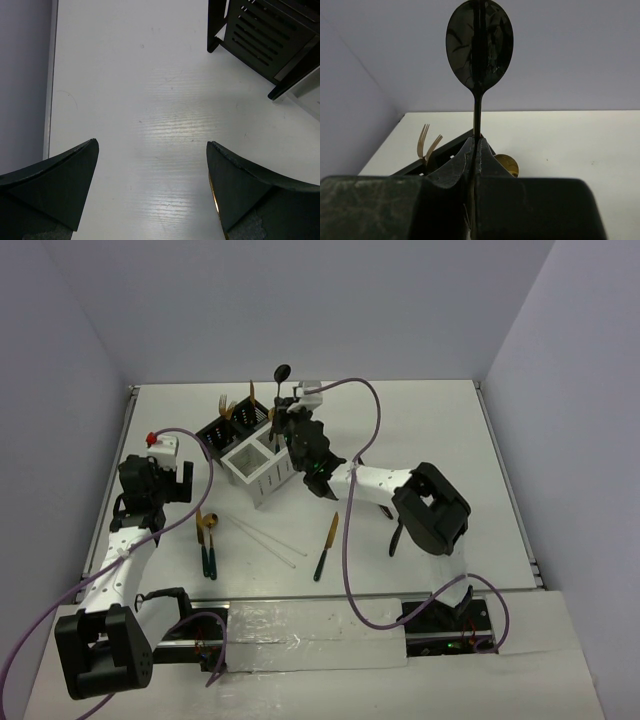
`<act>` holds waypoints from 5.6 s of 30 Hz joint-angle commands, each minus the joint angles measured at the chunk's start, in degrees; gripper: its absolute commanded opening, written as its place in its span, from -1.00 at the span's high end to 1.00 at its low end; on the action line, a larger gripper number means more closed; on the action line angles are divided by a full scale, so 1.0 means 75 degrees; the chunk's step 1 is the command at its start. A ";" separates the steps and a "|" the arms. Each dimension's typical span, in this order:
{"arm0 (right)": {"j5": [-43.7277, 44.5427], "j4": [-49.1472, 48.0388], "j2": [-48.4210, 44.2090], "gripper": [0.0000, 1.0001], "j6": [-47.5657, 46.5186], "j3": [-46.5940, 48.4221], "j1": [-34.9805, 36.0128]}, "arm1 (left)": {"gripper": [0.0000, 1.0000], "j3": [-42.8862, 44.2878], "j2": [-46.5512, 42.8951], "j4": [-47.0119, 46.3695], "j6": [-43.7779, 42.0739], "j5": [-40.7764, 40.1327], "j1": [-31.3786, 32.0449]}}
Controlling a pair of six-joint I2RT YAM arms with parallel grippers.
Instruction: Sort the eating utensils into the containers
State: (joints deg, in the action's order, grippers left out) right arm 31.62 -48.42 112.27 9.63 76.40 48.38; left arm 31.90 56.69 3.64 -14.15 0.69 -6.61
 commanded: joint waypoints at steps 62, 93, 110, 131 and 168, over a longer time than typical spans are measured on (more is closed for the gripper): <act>-0.3219 0.9409 -0.3683 -0.94 0.1938 -0.1631 -0.1341 | -0.99 0.0083 -0.0210 -0.0063 -0.0023 0.0330 -0.0138; -0.2236 1.0370 -0.4188 -0.17 0.3076 -0.2312 -0.0556 | -0.75 0.1052 -0.0187 0.2584 -0.1017 0.1531 -0.0161; -0.1966 0.9926 -0.4504 -0.17 0.2958 -0.2862 -0.0498 | -0.69 0.1618 0.1441 0.5398 -0.1852 0.1117 0.1995; -0.1638 1.0113 -0.4352 -0.17 0.2841 -0.2769 -0.0498 | -0.01 0.1418 0.3164 0.4402 -0.1465 0.0881 0.2358; -0.1332 1.0031 -0.5219 -0.16 0.2513 -0.3038 -0.0498 | 1.00 0.1734 0.2896 0.3323 -0.0715 0.1327 0.1433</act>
State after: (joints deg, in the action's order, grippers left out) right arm 20.51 28.32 75.64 29.19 54.17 44.38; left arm 42.61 82.08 31.07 -20.51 7.92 4.62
